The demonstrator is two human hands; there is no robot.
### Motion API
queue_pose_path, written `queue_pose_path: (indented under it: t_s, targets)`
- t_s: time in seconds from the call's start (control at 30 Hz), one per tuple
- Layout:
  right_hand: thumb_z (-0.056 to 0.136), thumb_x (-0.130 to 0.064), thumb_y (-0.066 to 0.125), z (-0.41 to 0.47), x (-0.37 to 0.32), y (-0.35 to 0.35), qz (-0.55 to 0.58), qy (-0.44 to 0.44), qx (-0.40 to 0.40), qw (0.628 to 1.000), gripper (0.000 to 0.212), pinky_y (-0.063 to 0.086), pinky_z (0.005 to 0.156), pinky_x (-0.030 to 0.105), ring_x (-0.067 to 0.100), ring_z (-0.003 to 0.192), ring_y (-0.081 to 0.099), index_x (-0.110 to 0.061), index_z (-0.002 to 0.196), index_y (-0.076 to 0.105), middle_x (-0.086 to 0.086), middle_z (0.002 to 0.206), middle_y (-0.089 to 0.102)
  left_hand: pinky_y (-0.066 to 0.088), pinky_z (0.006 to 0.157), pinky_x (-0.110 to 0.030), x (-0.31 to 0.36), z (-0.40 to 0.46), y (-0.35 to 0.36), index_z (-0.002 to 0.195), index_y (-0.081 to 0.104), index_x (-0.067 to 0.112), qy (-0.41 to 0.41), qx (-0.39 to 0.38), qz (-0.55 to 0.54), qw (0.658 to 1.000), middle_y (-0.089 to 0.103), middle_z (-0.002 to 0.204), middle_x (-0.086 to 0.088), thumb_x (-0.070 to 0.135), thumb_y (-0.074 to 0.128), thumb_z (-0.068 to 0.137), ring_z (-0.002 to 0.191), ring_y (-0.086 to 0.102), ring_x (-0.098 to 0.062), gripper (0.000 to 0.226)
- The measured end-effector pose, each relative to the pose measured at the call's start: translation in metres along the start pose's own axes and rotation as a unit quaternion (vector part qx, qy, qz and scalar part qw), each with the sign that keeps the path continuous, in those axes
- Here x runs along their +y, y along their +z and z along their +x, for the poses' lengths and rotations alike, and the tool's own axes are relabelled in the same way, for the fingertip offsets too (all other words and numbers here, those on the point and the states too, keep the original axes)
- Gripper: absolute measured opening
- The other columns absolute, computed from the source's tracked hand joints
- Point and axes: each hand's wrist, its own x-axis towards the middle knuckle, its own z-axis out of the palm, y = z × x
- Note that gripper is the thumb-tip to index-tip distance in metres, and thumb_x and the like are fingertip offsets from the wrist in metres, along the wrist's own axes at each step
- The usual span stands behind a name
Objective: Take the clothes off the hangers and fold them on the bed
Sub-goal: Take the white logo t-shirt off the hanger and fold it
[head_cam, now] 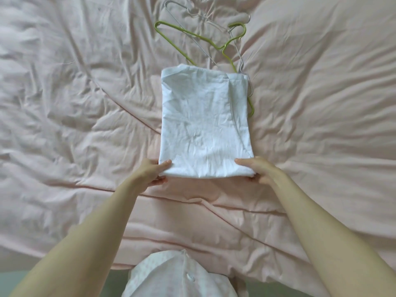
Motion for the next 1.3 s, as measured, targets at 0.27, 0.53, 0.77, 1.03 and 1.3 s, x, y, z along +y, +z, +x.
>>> queue_pose_path:
  t_s: [0.27, 0.53, 0.77, 1.03, 1.3]
  targets:
    - [0.077, -0.013, 0.073, -0.060, 0.054, -0.008, 0.022, 0.131, -0.122, 0.984, 0.035, 0.052, 0.089, 0.039, 0.025, 0.086, 0.067, -0.003, 0.110, 0.065, 0.014, 0.098, 0.070, 0.056, 0.077, -0.031, -0.031, -0.050, -0.019, 0.108, 0.064, 0.000, -0.150, -0.169, 0.036, 0.973, 0.071, 0.093, -0.011, 0.022, 0.066, 0.086, 0.089, 0.069, -0.024, 0.031]
    - [0.079, -0.021, 0.063, -0.073, -0.015, -0.024, 0.132, 0.085, -0.126, 0.980, 0.013, 0.038, 0.033, 0.013, 0.010, 0.042, 0.055, -0.010, 0.087, 0.062, 0.002, 0.056, 0.060, 0.055, 0.049, -0.021, 0.040, -0.043, -0.031, 0.094, 0.072, 0.004, -0.098, -0.209, -0.112, 0.967, 0.072, 0.089, -0.010, 0.025, 0.097, 0.030, 0.087, 0.071, -0.023, 0.072]
    - [0.091, -0.023, 0.045, -0.052, -0.090, -0.025, 0.187, 0.061, -0.086, 0.977, 0.024, 0.029, 0.032, 0.009, 0.005, 0.040, 0.057, -0.011, 0.076, 0.059, -0.004, 0.053, 0.062, 0.048, 0.038, -0.017, 0.119, -0.010, -0.021, 0.065, 0.058, 0.010, -0.080, -0.069, -0.167, 0.980, 0.060, 0.053, 0.001, 0.021, 0.050, 0.094, 0.047, 0.064, -0.011, 0.032]
    - [0.084, -0.044, 0.059, 0.023, -0.079, 0.000, 0.039, -0.124, 0.216, 0.968, 0.030, 0.051, 0.065, 0.033, 0.018, 0.070, 0.059, -0.018, 0.071, 0.054, 0.004, 0.080, 0.061, 0.037, 0.046, -0.020, 0.102, 0.056, -0.004, 0.105, 0.057, 0.008, 0.067, 0.202, -0.029, 0.977, 0.049, 0.075, 0.000, 0.038, 0.049, 0.091, 0.055, 0.046, -0.011, 0.034]
    - [0.083, -0.056, 0.060, 0.037, -0.065, 0.013, 0.165, -0.084, 0.002, 0.983, 0.055, 0.052, 0.092, 0.041, 0.018, 0.100, 0.067, -0.019, 0.123, 0.059, 0.002, 0.113, 0.069, 0.047, 0.064, -0.027, 0.082, 0.074, 0.012, 0.118, 0.054, 0.016, 0.074, 0.140, 0.007, 0.987, 0.061, 0.103, 0.003, 0.058, 0.058, 0.083, 0.087, 0.060, -0.014, 0.055]
